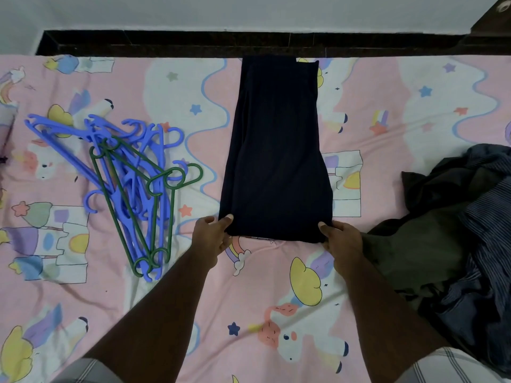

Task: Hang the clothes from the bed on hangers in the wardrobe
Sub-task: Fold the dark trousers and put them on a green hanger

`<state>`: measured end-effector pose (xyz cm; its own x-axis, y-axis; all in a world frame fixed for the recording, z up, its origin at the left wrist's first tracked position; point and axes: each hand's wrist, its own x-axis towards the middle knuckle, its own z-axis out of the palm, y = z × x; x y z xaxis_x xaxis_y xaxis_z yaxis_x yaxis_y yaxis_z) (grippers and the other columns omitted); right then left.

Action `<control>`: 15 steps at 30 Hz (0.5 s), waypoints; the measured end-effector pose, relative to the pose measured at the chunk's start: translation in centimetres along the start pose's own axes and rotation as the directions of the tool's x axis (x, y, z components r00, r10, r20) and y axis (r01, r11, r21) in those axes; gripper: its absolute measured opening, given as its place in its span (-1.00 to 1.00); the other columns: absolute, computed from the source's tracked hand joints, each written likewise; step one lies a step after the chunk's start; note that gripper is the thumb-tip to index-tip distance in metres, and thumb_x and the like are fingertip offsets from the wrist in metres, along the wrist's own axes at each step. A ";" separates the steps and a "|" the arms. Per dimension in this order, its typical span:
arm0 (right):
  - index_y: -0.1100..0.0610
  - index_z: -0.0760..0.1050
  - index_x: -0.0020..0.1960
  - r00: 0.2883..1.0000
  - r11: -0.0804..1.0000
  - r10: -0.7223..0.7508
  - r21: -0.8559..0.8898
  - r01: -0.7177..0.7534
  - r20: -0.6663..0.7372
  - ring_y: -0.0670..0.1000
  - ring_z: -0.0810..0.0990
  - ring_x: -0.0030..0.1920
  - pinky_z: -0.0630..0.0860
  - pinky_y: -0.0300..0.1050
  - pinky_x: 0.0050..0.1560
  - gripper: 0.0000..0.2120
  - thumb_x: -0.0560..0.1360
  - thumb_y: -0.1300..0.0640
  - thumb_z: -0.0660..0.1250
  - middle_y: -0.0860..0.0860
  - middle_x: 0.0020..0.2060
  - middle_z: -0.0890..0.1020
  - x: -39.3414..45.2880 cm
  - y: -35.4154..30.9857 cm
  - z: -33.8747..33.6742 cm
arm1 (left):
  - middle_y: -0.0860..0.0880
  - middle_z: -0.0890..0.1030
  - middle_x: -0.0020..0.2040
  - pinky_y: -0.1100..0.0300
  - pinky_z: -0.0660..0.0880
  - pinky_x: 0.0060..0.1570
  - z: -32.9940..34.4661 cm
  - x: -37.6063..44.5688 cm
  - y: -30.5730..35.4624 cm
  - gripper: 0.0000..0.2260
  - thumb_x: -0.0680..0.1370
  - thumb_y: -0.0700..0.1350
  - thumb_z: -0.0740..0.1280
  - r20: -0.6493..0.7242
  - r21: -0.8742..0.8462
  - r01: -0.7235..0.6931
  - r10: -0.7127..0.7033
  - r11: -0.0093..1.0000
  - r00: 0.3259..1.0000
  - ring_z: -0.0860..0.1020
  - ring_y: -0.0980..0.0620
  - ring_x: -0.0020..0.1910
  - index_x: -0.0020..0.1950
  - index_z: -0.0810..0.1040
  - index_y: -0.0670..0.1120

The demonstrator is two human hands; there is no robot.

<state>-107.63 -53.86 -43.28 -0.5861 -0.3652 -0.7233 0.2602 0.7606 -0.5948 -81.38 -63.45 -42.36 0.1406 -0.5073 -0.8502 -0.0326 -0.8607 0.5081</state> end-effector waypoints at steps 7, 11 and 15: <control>0.22 0.56 0.00 0.994 0.998 0.049 0.037 -0.053 0.093 0.10 0.59 -0.12 0.63 0.01 -0.01 -0.74 0.48 0.05 0.50 0.08 -0.13 0.64 0.4 -0.6 0.7 | -0.16 0.62 -0.06 0.15 0.54 -0.10 0.8 0.3 0.3 -0.82 0.53 -0.25 0.47 0.050 0.079 0.001 -0.005 0.997 0.999 0.50 -0.04 -0.19 0.11 0.61 -0.22; 0.27 0.56 0.11 0.991 0.986 0.067 0.142 -0.083 0.116 0.21 0.64 0.04 0.65 0.17 0.07 -0.69 0.46 0.15 0.52 0.14 0.04 0.66 0.1 -0.8 1.2 | -0.23 0.65 0.09 0.03 0.66 -0.05 0.6 0.0 0.4 -0.87 0.57 -0.32 0.38 0.037 0.055 -0.043 0.041 0.998 0.998 0.67 -0.19 0.04 0.11 0.57 -0.22; 0.30 0.52 0.21 0.984 0.975 0.084 0.193 -0.113 0.155 0.24 0.62 0.07 0.66 0.12 0.03 -0.68 0.49 0.27 0.48 0.17 0.10 0.64 -0.5 -1.4 1.7 | -0.22 0.66 0.10 0.07 0.66 -0.17 0.8 -0.8 0.4 -0.79 0.55 -0.30 0.42 0.105 0.003 -0.012 0.012 1.000 0.994 0.68 -0.18 0.00 0.18 0.55 -0.25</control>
<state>-106.42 -55.70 -42.71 -0.4363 -0.3789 -0.8162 0.4677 0.6794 -0.5654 -82.29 -63.38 -41.56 0.0353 -0.5193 -0.8539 -0.0372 -0.8545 0.5181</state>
